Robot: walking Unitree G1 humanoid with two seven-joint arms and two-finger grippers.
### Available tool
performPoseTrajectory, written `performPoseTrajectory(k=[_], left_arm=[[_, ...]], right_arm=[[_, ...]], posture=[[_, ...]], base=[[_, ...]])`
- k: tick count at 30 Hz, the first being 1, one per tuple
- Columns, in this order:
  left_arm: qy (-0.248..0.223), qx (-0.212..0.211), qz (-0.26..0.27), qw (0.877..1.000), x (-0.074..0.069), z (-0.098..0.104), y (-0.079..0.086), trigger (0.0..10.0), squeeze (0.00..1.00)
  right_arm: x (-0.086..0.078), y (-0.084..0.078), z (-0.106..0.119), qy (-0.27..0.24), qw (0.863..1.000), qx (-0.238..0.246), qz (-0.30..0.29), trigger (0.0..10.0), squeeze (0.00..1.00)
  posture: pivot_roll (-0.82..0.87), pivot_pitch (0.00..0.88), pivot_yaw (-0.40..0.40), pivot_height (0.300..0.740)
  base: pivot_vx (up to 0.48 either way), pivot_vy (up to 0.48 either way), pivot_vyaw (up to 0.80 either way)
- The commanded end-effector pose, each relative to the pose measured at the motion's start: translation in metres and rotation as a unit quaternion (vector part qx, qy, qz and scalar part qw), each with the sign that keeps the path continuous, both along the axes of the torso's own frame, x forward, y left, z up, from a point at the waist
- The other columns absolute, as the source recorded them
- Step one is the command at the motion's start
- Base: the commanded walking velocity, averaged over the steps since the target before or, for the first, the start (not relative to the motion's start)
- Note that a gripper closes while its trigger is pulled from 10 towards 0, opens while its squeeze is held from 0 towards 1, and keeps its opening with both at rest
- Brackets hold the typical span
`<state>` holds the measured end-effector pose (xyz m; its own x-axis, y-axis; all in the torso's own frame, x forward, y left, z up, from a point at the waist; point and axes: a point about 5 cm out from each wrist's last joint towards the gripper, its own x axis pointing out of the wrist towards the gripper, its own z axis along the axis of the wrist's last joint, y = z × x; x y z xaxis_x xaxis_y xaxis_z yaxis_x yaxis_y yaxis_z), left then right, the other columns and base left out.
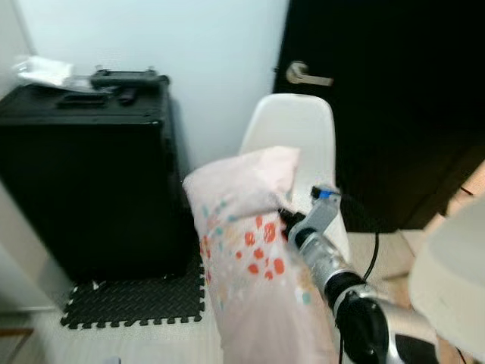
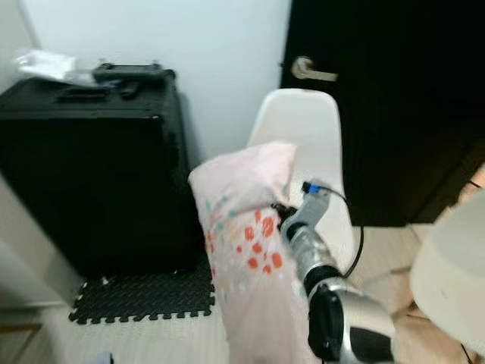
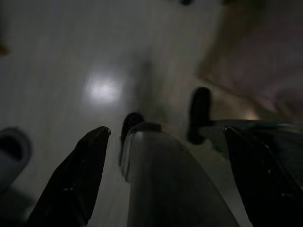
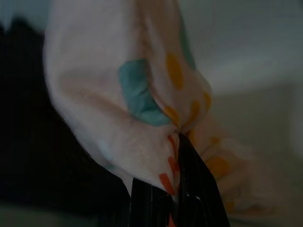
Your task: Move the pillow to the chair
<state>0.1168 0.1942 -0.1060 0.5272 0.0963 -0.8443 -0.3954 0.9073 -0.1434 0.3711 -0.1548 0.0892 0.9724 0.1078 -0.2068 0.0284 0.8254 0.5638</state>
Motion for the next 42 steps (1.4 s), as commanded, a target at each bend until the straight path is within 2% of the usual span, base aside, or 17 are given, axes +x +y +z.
performPoseTrajectory(k=[1,3,7,12,14,18,20,29,32,40,42], left_arm=[[0.01,-0.002,0.004,1.0,-0.008,-0.002,0.002,10.0,0.0],[0.004,-0.003,0.002,1.0,-0.006,-0.001,0.003,10.0,0.0],[0.001,-0.001,0.002,1.0,-0.004,0.0,0.004,10.0,0.0],[0.001,0.002,0.0,1.0,-0.004,0.0,0.005,10.0,0.0],[0.003,0.007,-0.007,1.0,-0.004,0.0,0.006,10.0,0.0],[0.003,0.007,-0.009,1.0,-0.004,0.0,0.006,10.0,0.0],[0.003,0.008,-0.011,1.0,-0.004,0.0,0.005,10.0,0.0],[0.006,0.004,-0.014,1.0,-0.008,-0.001,0.004,10.0,0.0],[0.007,0.004,-0.015,1.0,-0.008,-0.002,0.004,10.0,0.0],[0.004,0.003,-0.015,1.0,-0.007,-0.001,0.003,10.0,0.0],[0.003,0.001,-0.016,1.0,-0.007,-0.001,0.002,10.0,0.0]], right_arm=[[0.012,-0.003,0.027,-0.057,0.998,0.01,-0.019,10.0,0.0],[0.015,-0.008,0.032,-0.062,0.998,-0.004,-0.03,10.0,0.0],[0.015,-0.012,0.034,-0.066,0.997,0.002,-0.038,10.0,0.0],[0.014,-0.009,0.032,-0.067,0.997,0.012,-0.029,10.0,0.0],[0.01,0.004,0.022,-0.052,0.998,-0.022,0.011,10.0,0.0],[0.007,0.013,0.016,-0.045,0.997,-0.04,0.039,10.0,0.0],[0.004,0.024,0.012,-0.051,0.994,-0.063,0.072,10.0,0.0],[0.004,0.02,0.011,-0.049,0.996,-0.055,0.059,10.0,0.0],[0.004,0.017,0.012,-0.045,0.995,-0.064,0.056,10.0,0.0],[0.007,0.017,0.017,-0.059,0.996,-0.045,0.054,10.0,0.0],[0.009,0.02,0.024,-0.079,0.995,-0.028,0.056,10.0,0.0]], posture=[[0.04,0.022,-0.059,0.74],[0.04,0.024,-0.055,0.74],[0.04,0.025,-0.051,0.74],[0.04,0.029,-0.047,0.74],[0.04,0.028,-0.046,0.74],[0.04,0.028,-0.049,0.74],[0.04,0.03,-0.049,0.74],[0.03,0.042,-0.045,0.74],[0.03,0.039,-0.047,0.74],[0.03,0.039,-0.052,0.74],[0.03,0.04,-0.051,0.74]], base=[[0.0,0.0,-0.71],[0.0,0.0,-0.71],[0.0,0.0,-0.71],[0.0,0.0,-0.71],[0.0,0.0,0.0],[0.0,0.0,0.0],[0.255,0.0,0.0],[0.297,0.0,0.0],[0.337,0.0,-0.74],[0.346,0.0,-0.72],[0.358,0.0,-0.68]])
